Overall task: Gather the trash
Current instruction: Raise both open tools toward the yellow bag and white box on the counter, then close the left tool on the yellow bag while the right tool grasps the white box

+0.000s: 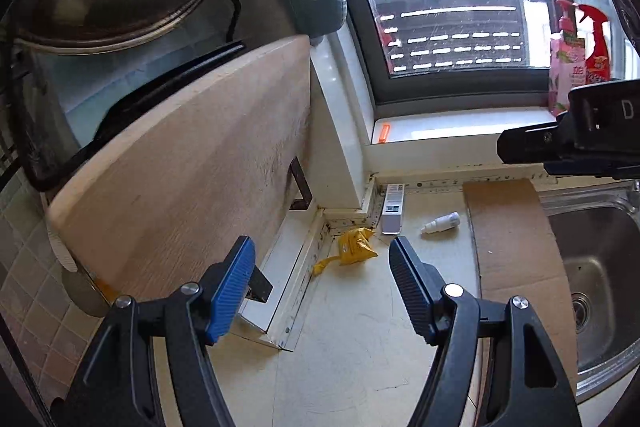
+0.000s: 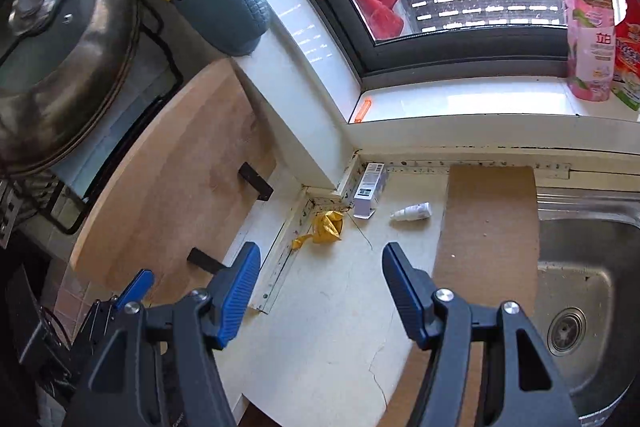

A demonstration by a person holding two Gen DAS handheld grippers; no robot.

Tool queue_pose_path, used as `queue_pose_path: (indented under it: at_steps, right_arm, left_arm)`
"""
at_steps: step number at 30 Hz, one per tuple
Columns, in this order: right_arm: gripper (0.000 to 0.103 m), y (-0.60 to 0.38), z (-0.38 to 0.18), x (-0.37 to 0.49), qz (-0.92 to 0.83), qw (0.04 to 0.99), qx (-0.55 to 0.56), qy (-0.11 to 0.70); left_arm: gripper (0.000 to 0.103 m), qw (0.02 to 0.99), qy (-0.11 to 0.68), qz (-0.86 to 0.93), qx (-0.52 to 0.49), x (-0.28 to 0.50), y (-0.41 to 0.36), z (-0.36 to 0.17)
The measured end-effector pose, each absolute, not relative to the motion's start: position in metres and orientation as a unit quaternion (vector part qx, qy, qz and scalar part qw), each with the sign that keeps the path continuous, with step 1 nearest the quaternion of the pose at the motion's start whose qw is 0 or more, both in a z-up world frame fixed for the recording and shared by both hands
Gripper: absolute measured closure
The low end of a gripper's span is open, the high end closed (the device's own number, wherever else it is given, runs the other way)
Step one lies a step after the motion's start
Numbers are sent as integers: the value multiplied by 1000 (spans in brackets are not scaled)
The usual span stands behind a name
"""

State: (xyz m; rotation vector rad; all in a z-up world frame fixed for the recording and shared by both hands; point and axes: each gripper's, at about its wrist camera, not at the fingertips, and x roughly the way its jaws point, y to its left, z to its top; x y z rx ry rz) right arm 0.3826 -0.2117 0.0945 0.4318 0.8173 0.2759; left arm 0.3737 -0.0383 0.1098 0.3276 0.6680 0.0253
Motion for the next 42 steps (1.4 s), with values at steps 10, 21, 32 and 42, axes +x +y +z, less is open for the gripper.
queue_pose_path:
  at_steps: [10, 21, 32, 42]
  right_arm:
    - [39, -220, -2, 534, 142, 851, 211, 459]
    - [39, -193, -111, 621, 133, 815, 263, 499]
    - [40, -157, -139, 646, 116, 822, 193, 523]
    - [59, -162, -142, 646, 137, 811, 192, 536]
  left_arm:
    - [35, 885, 440, 59, 141, 513, -40, 6]
    - [13, 876, 454, 64, 146, 566, -32, -71]
    - [9, 863, 482, 55, 142, 597, -28, -102]
    - [32, 848, 515, 57, 108, 623, -20, -128]
